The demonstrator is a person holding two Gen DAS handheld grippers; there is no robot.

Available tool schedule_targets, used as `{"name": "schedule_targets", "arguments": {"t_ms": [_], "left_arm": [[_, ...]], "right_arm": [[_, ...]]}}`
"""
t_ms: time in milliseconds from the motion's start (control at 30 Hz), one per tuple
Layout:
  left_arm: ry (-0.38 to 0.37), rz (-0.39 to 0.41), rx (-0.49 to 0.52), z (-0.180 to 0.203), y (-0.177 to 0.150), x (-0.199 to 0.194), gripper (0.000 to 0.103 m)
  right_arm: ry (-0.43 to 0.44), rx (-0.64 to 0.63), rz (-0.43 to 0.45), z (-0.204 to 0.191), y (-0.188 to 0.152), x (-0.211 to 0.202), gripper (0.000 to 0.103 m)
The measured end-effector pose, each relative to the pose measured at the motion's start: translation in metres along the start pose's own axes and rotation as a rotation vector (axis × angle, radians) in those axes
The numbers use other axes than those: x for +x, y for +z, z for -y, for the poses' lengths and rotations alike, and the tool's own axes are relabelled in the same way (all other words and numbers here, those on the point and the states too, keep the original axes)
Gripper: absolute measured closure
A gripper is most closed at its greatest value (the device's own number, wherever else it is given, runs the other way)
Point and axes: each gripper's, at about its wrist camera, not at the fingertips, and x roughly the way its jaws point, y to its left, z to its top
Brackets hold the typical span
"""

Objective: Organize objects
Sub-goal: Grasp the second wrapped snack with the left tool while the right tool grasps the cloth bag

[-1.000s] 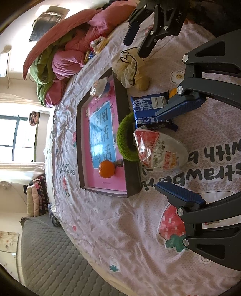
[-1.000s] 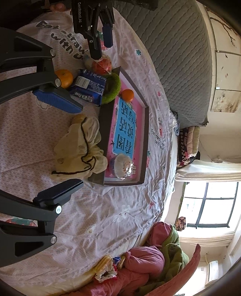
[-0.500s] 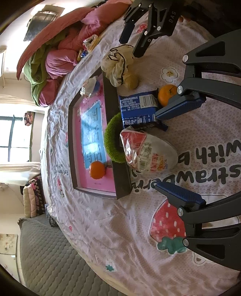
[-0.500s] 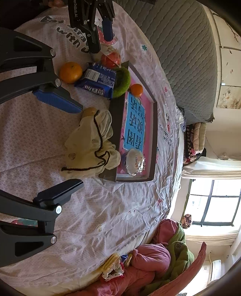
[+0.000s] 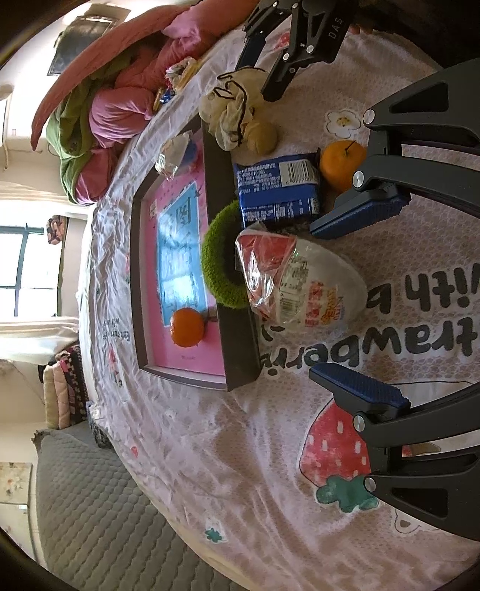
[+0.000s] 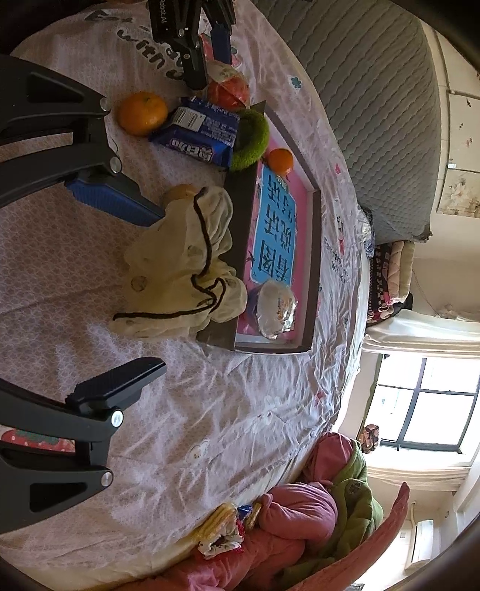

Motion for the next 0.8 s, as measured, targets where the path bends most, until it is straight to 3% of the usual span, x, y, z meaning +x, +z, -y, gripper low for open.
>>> {"name": "schedule_targets", "arguments": {"t_ms": [333,500,667,800], "left_arm": [[-0.02,0.009,-0.01,-0.003,0.005,0.011,0.032],[-0.034,0.007,-0.016,-0.002,0.006,0.014,0.032],[-0.046,0.027,-0.028,-0.004,0.008,0.012,0.032],[-0.066,0.032,-0.036,-0.005,0.009,0.013,0.033]], "right_arm": [[0.017,-0.048,0.008,-0.008,0.006,0.012,0.031],[0.05,-0.046,-0.01,-0.007,0.008,0.02,0.059],[0.078,-0.001,0.02,0.002,0.009,0.015,0.069],[0.172,0.077,0.048,0.014,0.011,0.01,0.076]]}}
